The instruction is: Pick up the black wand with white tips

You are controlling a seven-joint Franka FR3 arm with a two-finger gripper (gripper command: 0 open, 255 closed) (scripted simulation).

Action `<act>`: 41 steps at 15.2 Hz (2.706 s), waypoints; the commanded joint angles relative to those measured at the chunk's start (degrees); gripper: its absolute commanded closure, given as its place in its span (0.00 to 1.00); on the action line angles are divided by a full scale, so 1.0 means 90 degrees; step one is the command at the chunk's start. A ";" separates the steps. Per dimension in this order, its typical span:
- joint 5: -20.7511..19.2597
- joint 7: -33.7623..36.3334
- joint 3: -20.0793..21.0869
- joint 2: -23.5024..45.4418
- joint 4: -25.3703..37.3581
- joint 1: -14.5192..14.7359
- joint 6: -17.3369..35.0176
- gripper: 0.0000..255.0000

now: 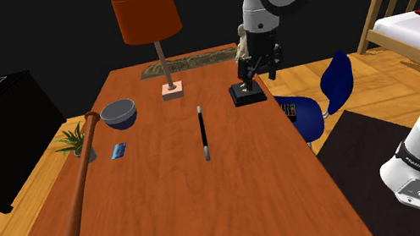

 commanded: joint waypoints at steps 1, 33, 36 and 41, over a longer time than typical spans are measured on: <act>-0.0060 0.0388 0.0166 0.0482 0.0210 -0.0041 0.0290 0.00; -0.1894 0.3980 -0.0249 0.6833 0.4909 0.0744 0.1796 0.00; -0.1896 0.3978 -0.0251 0.6849 0.4926 0.0745 0.1795 1.00; -0.1896 0.3978 -0.0251 0.6852 0.4932 0.0746 0.1791 1.00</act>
